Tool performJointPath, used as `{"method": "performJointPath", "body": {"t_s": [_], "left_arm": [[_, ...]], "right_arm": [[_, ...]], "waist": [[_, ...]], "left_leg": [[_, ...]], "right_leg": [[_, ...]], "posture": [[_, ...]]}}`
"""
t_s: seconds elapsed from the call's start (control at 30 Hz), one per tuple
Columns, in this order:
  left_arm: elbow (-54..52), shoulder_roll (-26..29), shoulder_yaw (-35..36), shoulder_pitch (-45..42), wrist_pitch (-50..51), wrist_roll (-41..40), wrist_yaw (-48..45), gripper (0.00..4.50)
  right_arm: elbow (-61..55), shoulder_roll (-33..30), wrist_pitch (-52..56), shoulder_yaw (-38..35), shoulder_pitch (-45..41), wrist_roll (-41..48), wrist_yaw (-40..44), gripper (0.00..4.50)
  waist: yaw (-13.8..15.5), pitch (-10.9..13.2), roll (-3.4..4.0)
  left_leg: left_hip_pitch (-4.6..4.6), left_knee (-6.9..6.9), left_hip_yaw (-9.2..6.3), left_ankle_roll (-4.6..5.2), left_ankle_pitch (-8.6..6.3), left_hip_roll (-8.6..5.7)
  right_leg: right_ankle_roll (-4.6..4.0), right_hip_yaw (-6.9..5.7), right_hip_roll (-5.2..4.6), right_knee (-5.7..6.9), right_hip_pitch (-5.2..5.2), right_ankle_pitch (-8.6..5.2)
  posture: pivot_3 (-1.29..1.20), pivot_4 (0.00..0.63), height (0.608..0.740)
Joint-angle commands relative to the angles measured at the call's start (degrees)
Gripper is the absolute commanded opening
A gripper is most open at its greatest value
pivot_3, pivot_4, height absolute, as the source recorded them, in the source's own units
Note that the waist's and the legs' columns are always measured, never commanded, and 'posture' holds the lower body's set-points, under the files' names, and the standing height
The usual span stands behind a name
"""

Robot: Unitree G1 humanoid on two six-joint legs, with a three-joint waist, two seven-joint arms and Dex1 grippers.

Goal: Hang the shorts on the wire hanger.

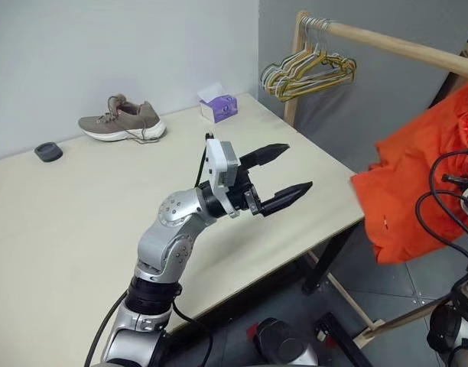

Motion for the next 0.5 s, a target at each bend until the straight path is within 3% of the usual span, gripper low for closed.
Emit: {"method": "performJointPath", "body": {"t_s": [0.03, 0.3, 0.5], "left_arm": [[-1.9, -0.5, -0.7, -1.5, -1.9, 0.9, 0.4, 4.47], [-1.6, -2.2, -1.8, -2.9, -3.1, 1.8, 1.1, 4.47], [-1.0, -3.4, -2.0, -4.1, -3.7, 2.3, 1.4, 4.47]], "right_arm": [[1.9, -1.6, 0.5, -1.4, -4.6, 0.5, -1.2, 0.00], [12.7, -5.8, 1.3, -1.0, -10.6, 1.2, -0.3, 0.00], [15.6, -5.4, 6.0, -2.5, -11.4, 2.1, -0.7, 0.00]], "waist": [[0.0, 0.1, 0.02], [0.1, 0.2, 0.15], [0.3, 0.2, 0.13]], "left_leg": [[0.00, 0.00, 0.03, 0.01, 0.00, 0.00], [-0.03, 0.02, 0.29, 0.19, -0.11, -0.04], [-0.05, 0.01, 0.33, 0.34, -0.20, -0.03]], "right_leg": [[0.02, 0.03, 0.00, -0.04, 0.00, 0.01], [0.38, 0.28, -0.03, -0.58, 0.04, 0.23], [0.42, 0.31, -0.02, -0.64, 0.03, 0.25]], "posture": [[-0.45, 0.063, 0.740], [-0.45, 0.062, 0.740], [-0.45, 0.061, 0.740]]}}
